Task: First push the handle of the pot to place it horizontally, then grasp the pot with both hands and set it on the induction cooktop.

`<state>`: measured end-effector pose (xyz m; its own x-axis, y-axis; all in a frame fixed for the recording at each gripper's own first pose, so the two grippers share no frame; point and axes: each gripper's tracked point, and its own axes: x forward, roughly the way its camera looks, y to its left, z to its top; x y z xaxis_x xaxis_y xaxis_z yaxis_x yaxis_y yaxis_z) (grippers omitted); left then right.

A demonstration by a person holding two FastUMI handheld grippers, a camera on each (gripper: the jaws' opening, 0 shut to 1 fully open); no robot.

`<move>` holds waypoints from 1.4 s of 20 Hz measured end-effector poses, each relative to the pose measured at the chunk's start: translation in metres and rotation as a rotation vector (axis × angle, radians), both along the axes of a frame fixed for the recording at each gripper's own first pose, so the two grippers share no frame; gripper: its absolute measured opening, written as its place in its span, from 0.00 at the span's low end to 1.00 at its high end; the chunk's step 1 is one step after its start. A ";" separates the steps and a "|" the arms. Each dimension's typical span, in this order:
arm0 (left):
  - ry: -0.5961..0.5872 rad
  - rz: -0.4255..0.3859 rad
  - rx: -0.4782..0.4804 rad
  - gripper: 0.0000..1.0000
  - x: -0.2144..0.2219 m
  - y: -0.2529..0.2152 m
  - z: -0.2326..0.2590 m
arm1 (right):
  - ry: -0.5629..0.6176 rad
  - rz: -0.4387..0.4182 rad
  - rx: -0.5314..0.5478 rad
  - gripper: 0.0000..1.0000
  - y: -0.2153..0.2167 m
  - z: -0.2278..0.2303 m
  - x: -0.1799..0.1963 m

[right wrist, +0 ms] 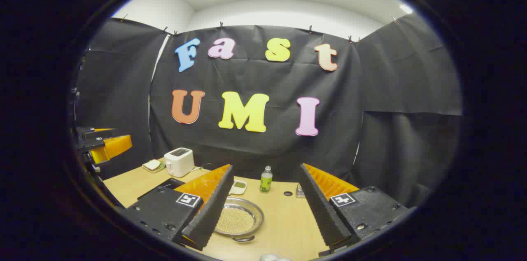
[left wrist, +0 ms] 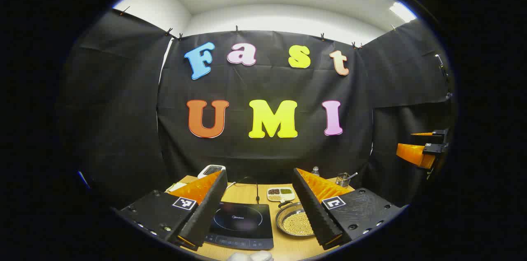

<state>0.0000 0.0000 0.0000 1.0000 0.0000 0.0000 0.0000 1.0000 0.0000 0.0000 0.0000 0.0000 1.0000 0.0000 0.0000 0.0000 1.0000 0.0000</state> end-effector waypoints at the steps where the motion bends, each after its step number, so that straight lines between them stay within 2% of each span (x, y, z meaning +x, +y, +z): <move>1: 0.001 -0.006 0.011 0.95 0.001 0.000 -0.001 | -0.004 -0.005 0.001 0.96 -0.001 0.002 0.000; 3: 0.009 -0.013 0.029 0.95 0.002 -0.002 -0.004 | -0.006 -0.017 0.004 0.97 -0.005 0.000 -0.001; 11: 0.006 0.011 0.046 0.95 0.004 -0.015 0.002 | 0.033 0.031 0.010 0.97 -0.005 -0.019 0.009; 15: 0.021 -0.025 0.021 0.95 0.015 -0.026 -0.001 | 0.039 0.030 0.028 0.96 0.001 -0.023 0.011; 19: 0.016 -0.032 0.027 0.95 0.019 -0.022 -0.002 | 0.028 0.022 0.018 0.97 0.014 -0.030 0.014; 23: 0.035 -0.018 0.040 0.95 0.022 -0.019 -0.007 | 0.091 0.077 0.034 0.98 0.038 -0.056 0.022; 24: 0.035 -0.015 0.041 0.95 0.023 -0.018 -0.007 | 0.140 0.094 0.039 0.94 0.043 -0.073 0.022; 26: 0.035 -0.013 0.046 0.96 0.021 -0.017 -0.008 | 0.201 0.087 0.085 0.43 0.047 -0.096 0.025; 27: 0.028 -0.007 0.051 0.96 0.021 -0.016 -0.008 | 0.232 0.116 0.117 0.17 0.055 -0.107 0.027; 28: 0.024 -0.006 0.055 0.96 0.020 -0.015 -0.007 | 0.276 0.189 0.144 0.04 0.071 -0.119 0.028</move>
